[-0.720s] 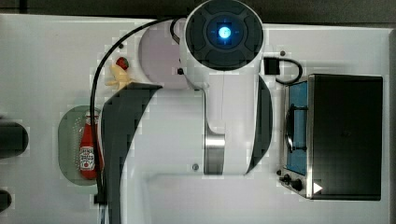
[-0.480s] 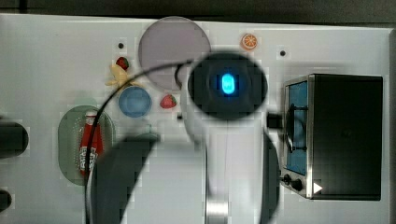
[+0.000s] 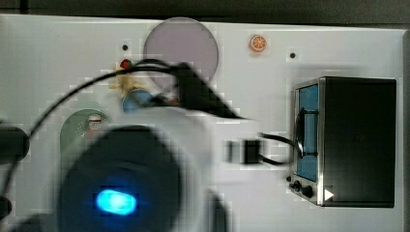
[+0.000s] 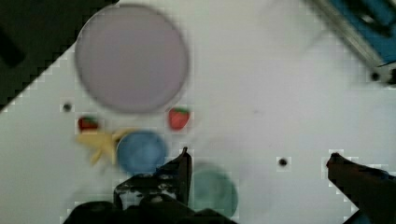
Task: Pick ketchup from strainer and place it on the table
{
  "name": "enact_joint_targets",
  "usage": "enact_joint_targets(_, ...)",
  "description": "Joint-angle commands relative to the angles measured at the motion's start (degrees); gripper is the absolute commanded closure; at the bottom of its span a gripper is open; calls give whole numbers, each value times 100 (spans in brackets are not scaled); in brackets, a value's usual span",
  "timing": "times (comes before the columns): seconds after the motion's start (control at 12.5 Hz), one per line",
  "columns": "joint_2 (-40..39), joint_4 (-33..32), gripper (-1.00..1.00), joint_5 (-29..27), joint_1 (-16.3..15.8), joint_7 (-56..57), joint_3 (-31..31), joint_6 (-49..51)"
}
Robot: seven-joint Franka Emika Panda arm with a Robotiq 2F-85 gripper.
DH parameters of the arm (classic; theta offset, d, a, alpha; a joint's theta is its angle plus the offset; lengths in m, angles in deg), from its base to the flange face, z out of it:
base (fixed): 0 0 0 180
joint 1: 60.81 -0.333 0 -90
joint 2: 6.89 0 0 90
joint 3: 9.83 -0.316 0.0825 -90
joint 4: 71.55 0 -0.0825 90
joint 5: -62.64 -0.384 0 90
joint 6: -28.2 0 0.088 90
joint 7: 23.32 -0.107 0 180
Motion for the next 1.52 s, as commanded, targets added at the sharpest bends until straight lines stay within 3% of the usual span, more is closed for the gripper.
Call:
enact_joint_targets(0.08, -569, -168, -100, -86, -226, -239, -1049, -8)
enact_joint_targets(0.56, -1163, -256, -100, -59, -248, -332, -2692, -414)
enact_joint_targets(0.8, -1476, -722, -100, -55, -255, -332, -3184, -1101)
enact_joint_targets(1.12, -1882, -1762, -100, 21, -259, -332, -3440, -2804)
enact_joint_targets(1.52, -2688, -2521, -100, 947, -264, -337, -3399, -4513)
